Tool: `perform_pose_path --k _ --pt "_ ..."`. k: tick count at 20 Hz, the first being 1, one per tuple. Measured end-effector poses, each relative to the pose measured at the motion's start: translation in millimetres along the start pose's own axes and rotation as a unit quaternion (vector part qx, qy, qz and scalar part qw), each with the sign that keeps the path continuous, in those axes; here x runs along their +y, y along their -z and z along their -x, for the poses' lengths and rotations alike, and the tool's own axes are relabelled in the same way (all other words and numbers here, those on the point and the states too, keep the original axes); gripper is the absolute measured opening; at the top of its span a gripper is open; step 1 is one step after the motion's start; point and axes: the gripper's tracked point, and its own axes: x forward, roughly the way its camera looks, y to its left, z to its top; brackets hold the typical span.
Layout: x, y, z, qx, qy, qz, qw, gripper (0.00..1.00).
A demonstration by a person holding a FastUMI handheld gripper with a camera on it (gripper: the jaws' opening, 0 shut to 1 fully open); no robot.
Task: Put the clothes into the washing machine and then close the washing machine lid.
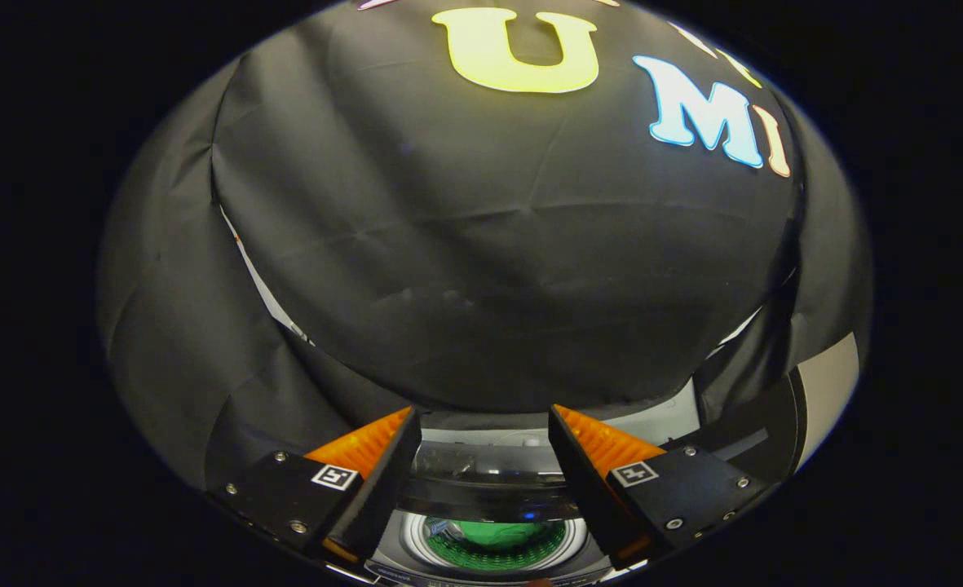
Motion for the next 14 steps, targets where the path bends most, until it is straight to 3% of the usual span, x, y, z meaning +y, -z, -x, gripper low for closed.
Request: perform_pose_path --k 14 --pt "3 25 37 -0.055 -0.006 0.006 0.998 0.99"
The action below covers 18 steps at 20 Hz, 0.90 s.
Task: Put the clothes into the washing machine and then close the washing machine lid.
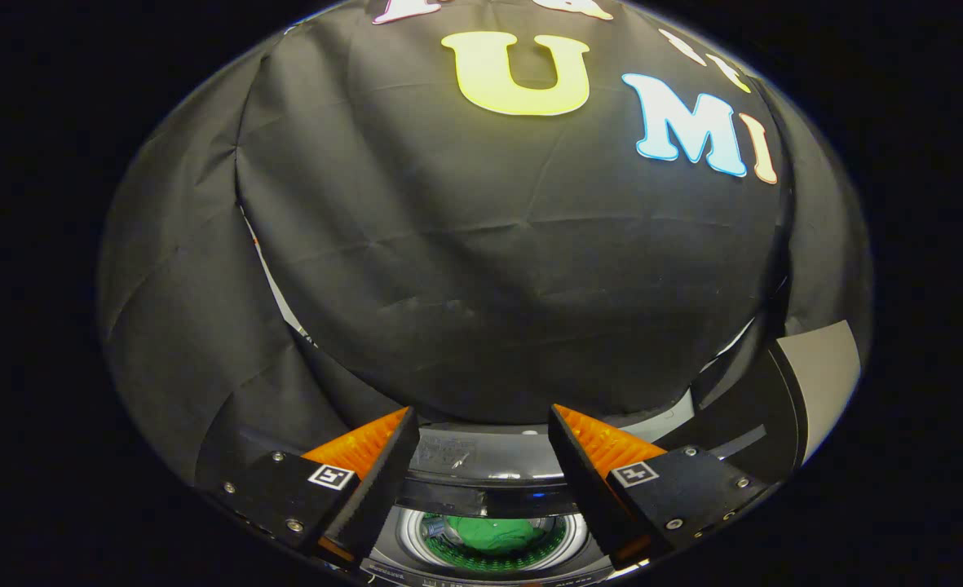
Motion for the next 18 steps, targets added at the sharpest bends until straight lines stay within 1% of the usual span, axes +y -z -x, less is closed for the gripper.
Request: perform_pose_path --k 7,12,16,18 --pt "3 23 24 -0.026 -0.003 0.003 1.0 0.98" --pt "4 46 39 -0.03 -0.009 0.003 1.0 0.98" --pt "12 74 54 -0.031 -0.012 0.002 0.999 0.97" --pt "15 92 58 -0.021 -0.016 0.002 1.0 0.97"
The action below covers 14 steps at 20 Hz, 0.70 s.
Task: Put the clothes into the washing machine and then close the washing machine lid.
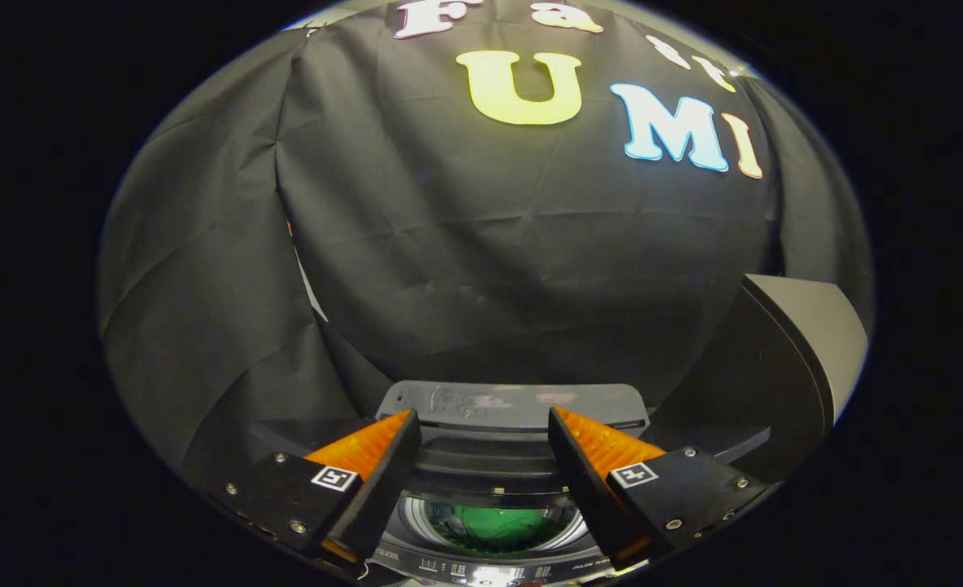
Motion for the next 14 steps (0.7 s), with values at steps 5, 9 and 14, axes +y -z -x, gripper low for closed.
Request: perform_pose_path --k 5,9,14 --pt "-1 55 5 0.017 0.001 0.024 1.0 0.96" --pt "-4 101 3 0.043 0.003 0.031 0.999 0.96" --pt "-4 118 2 0.05 0.0 0.045 0.998 0.96"
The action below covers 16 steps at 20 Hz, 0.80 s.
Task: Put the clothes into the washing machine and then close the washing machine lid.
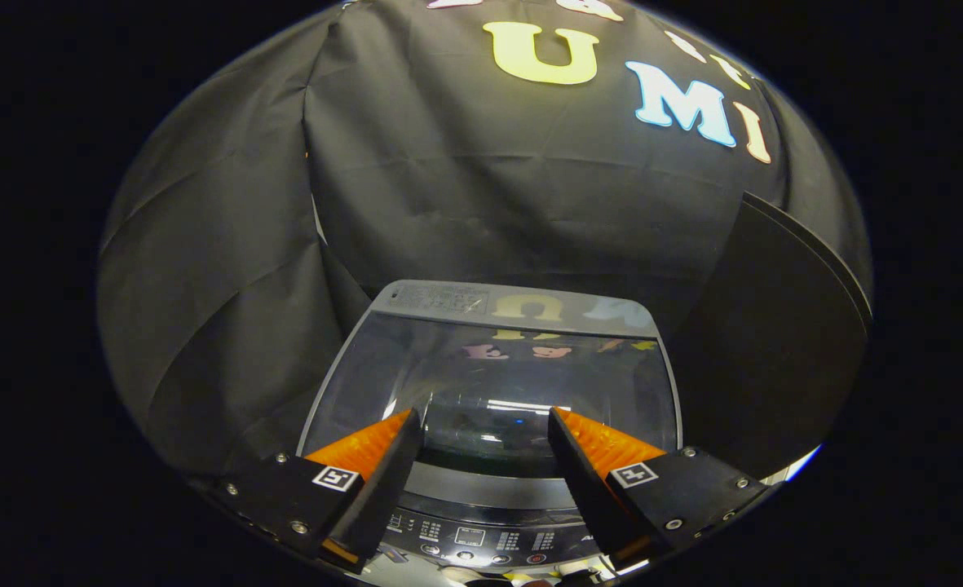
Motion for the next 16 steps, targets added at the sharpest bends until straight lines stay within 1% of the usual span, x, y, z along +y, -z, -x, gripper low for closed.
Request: perform_pose_path --k 4,7,9,12,16 --pt "6 2 2 -0.004 -0.009 0.006 1.0 0.96" --pt "10 -3 12 -0.02 -0.018 0.01 1.0 0.96" --pt "13 -14 24 -0.041 -0.029 0.011 0.999 0.96" --pt "10 -45 52 -0.091 -0.042 0.016 0.995 0.96" --pt "-13 -81 103 -0.155 -0.045 -0.012 0.987 0.96"
